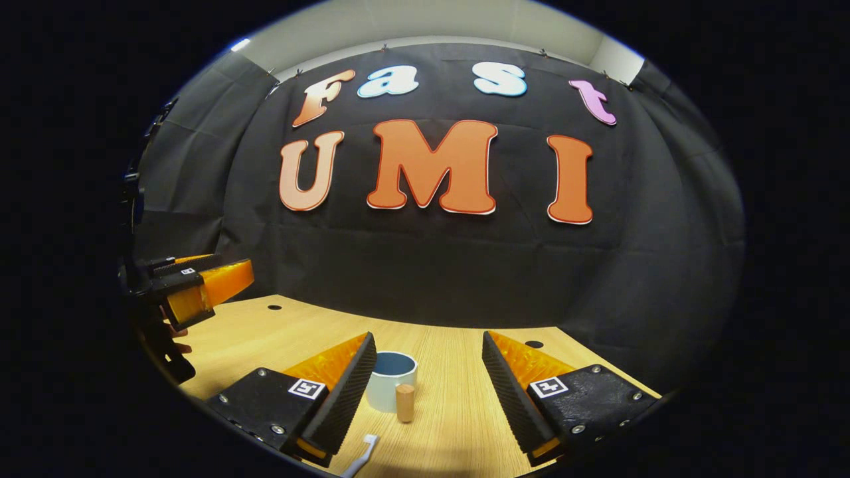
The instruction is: Put the toothbrush and toothpaste on the desktop into the cup, then pick up the cup and place it on the coaster on the desktop.
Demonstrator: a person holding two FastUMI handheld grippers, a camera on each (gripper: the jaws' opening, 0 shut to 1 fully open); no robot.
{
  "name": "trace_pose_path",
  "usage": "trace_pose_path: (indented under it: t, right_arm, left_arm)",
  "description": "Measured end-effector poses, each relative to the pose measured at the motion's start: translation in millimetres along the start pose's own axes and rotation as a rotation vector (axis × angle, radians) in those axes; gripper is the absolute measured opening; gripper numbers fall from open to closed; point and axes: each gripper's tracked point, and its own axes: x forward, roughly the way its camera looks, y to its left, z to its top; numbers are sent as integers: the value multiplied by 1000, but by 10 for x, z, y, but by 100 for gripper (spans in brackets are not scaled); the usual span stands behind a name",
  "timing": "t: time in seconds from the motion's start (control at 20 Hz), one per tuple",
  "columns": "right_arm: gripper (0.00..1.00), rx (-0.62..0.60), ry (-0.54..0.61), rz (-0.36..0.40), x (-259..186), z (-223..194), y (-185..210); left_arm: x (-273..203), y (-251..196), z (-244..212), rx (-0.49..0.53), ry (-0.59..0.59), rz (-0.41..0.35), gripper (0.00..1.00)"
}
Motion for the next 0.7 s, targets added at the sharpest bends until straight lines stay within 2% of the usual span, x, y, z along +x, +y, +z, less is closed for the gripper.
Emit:
trace_pose_path:
  t: [0.3, 0.45, 0.55, 0.65, 0.7]
  right_arm:
    - [99, 0, -8, -3, -22, 39, -21]
    - [96, 6, 4, -11, -28, 42, -61]
    - [93, 6, 36, -13, -23, -22, -78]
    - [96, 5, 61, -12, -36, -94, -79]
    - [96, 2, 72, -12, -48, -129, -82]
  left_arm:
    - [-12, 6, 3, 8, 10, 2, 100]
    - [2, -11, -25, 19, 28, 1, 99]
    - [11, -35, -85, 23, 56, -9, 100]
    - [9, -113, -150, 11, 86, -39, 100]
    - [1, -150, -185, 9, 103, -53, 95]
